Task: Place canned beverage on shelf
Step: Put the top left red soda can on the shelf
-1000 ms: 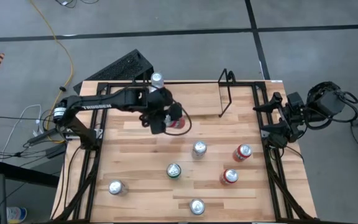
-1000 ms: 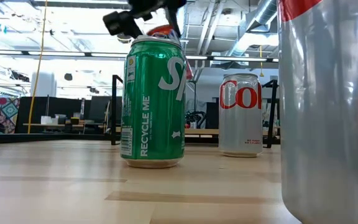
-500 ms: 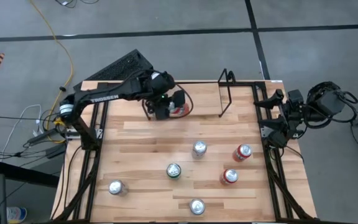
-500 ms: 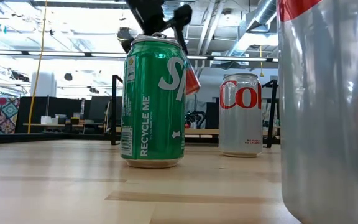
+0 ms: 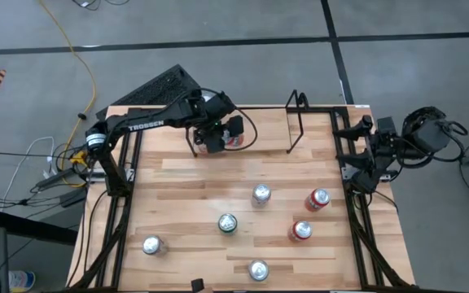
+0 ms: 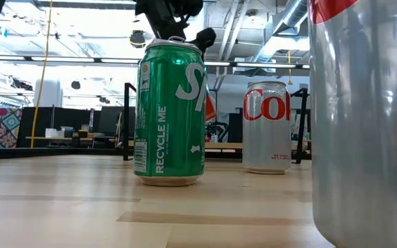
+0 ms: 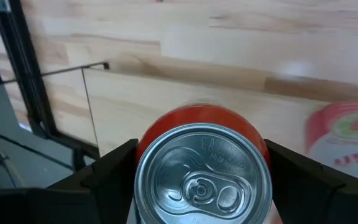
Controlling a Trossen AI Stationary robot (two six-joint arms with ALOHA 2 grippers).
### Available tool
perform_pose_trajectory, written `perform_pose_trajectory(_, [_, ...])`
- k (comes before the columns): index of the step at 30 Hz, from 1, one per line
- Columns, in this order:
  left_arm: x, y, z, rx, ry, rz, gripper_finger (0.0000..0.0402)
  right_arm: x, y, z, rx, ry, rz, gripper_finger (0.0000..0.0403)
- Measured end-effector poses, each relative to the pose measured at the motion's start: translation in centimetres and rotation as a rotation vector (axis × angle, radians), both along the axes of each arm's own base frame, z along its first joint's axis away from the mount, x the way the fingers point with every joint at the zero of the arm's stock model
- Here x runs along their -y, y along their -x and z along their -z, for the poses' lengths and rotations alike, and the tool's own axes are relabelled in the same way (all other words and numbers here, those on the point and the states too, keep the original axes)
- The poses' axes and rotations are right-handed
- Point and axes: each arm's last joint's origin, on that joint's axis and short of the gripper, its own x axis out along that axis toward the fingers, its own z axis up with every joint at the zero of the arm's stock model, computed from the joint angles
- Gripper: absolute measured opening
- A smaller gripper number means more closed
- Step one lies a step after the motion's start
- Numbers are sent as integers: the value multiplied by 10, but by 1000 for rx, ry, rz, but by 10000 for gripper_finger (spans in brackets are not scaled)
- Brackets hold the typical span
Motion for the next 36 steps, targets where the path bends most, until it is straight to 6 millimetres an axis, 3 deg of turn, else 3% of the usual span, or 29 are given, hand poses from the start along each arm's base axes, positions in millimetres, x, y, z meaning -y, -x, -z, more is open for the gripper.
perform_pose_trajectory(7, [-2, -1, -7, 43, 36, -74, 282, 1, 1, 5, -40, 41, 12, 369])
perform_pose_trajectory(36, [2, 4, 7, -86, 108, -129, 282, 1, 1, 5, -43, 82, 19, 369])
